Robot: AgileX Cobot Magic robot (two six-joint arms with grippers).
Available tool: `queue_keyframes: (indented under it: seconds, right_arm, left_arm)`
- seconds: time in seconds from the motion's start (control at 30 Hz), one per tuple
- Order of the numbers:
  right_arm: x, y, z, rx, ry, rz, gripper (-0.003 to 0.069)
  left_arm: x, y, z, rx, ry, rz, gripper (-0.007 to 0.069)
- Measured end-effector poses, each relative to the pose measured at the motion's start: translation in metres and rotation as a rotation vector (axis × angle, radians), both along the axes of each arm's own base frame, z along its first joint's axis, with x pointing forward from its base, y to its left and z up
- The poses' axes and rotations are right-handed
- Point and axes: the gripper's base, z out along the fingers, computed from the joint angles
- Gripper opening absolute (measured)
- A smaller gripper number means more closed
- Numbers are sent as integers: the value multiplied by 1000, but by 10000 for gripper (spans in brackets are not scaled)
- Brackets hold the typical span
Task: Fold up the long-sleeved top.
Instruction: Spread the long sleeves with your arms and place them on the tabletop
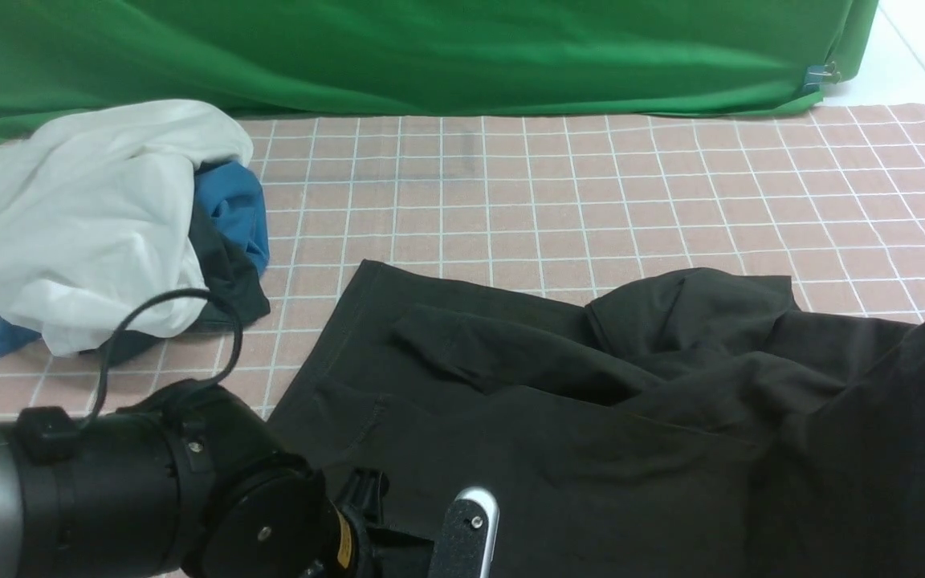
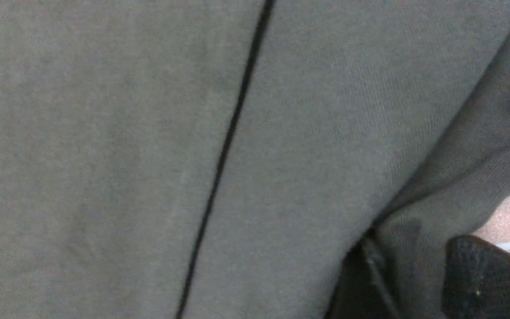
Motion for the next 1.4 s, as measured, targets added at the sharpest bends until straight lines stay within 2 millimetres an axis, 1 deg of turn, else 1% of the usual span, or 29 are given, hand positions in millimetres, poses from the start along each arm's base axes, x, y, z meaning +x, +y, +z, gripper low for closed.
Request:
queue_keyframes:
  seconds: [0.03,0.1,0.23,0.33,0.43,0.5,0.53,0.57,0.6,0.63,0.67,0.77,0.87,0.9,0.93,0.97,1.0,1.1,1.13,1.27,1.37,1.4]
  right_arm:
    - [0,0,0,0,0,0,110]
    - [0,0,0,0,0,0,110]
    - [0,0,0,0,0,0,110]
    - [0,0,0,0,0,0,110]
    - [0,0,0,0,0,0,110]
    - [0,0,0,5,1,2,110]
    - [0,0,0,5,2,2,110]
    - [0,1,0,6,3,7,110]
    - [0,1,0,8,4,8,110]
    - [0,1,0,7,4,10,110]
    - [0,1,0,3,4,16,110]
    - [0,1,0,-3,5,25,110]
    - [-1,1,-1,-8,11,30,110]
    - [-1,1,-1,-8,11,30,110]
    - [-2,1,0,-16,12,38,108]
    - [-3,0,1,-19,7,43,105]
    - [-5,0,2,-23,3,48,97]
    - [-7,-1,7,-33,-12,61,85]
    - [-7,-1,12,-38,-26,62,85]
    - [-7,-3,32,-62,-82,75,85]
    - [-9,-4,46,-89,-111,103,85]
    - [-10,-5,54,-103,-133,108,85]
  left_arm:
    - [-3,3,-4,9,8,0,399]
    - [-5,6,-8,17,2,-6,459]
    - [-4,7,-10,15,-15,-4,503]
    - [-3,6,-9,2,-25,36,485]
    - [0,5,-9,-14,-54,57,378]
    - [1,5,-9,-15,-68,55,248]
    - [1,5,-9,-16,-68,55,235]
    - [1,6,-9,-6,-73,45,129]
    - [1,6,-9,-1,-71,43,89]
    - [1,7,-9,9,-64,46,55]
    - [1,8,-7,19,-61,54,38]
    - [2,7,6,17,-45,122,30]
    - [5,5,58,-48,-64,300,30]
    - [6,4,60,-56,-69,311,30]
    - [6,9,93,-82,-103,388,30]
    - [4,13,107,-82,-127,412,30]
    - [3,20,136,-108,-182,465,30]
    - [-2,40,189,-153,-328,541,30]
    - [-5,51,215,-197,-414,575,30]
    - [-14,82,280,-343,-620,691,30]
    - [-13,99,305,-370,-712,761,30]
    - [-10,105,311,-351,-751,780,30]
